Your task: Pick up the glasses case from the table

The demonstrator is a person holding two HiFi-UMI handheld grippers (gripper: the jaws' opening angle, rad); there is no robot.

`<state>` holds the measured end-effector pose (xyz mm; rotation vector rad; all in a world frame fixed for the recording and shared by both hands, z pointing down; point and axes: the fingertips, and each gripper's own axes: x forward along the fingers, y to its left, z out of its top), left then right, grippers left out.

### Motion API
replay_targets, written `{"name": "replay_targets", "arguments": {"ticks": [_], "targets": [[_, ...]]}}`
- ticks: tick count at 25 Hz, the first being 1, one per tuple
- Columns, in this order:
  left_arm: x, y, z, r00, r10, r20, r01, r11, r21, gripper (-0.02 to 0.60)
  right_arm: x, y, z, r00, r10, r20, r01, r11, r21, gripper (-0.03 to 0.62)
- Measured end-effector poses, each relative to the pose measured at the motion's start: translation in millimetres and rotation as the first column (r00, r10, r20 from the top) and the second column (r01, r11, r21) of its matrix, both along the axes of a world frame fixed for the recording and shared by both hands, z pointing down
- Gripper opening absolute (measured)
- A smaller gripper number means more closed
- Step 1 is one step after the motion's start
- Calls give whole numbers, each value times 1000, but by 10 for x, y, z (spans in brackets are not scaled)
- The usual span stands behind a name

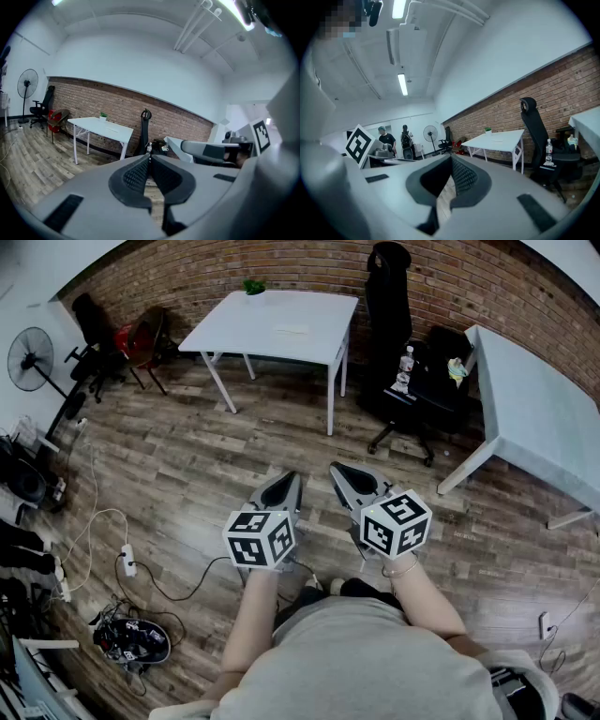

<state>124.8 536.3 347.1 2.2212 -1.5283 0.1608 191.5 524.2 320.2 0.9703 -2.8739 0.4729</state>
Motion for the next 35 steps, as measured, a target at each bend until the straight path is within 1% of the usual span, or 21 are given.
{"name": "replay_targets", "arguments": {"ticks": [3,5,12,15,18,22,26,28,31,33,35], "targets": [[-1,-13,-8,1000,3,-7,-3,1000,-9,12,-21,-16,-12,1000,5,3,-5,1000,5,-2],[14,-16,-5,1000,5,-11,-5,1000,-12,12,-23,-19,14,1000,8,12,-8,1000,-7,-2],[19,3,18,1000,1,-3,-1,1000,-1,13,-6,11,122,1000,18,22,-17,999,-29,-2],[55,-23,18,1000,4,-12,-4,1000,14,12,83,-50,92,997,51,57,-50,998,-25,-2],[101,-55,60,1000,-13,-28,13,1000,13,12,158,-64,126,995,32,98,-27,998,-53,-2],[199,-84,202,999,-18,-33,18,1000,-13,12,221,-108,293,996,19,83,-12,996,-90,-2],[287,-163,315,1000,1,-23,-2,999,-34,12,276,-208,475,1000,5,23,-3,995,-104,-2],[263,-238,360,1000,2,-11,-3,999,-39,12,254,-291,530,1000,2,23,0,994,-112,-2],[150,-455,448,1000,-7,-9,6,999,-49,12,143,-435,535,999,-16,42,20,995,-100,-2],[66,-668,502,1000,-7,-7,7,999,-50,12,52,-587,558,997,-28,72,36,993,-116,-2],[-24,-902,537,1000,5,1,-4,999,-47,12,-36,-818,595,994,-21,106,35,990,-139,-2]]}}
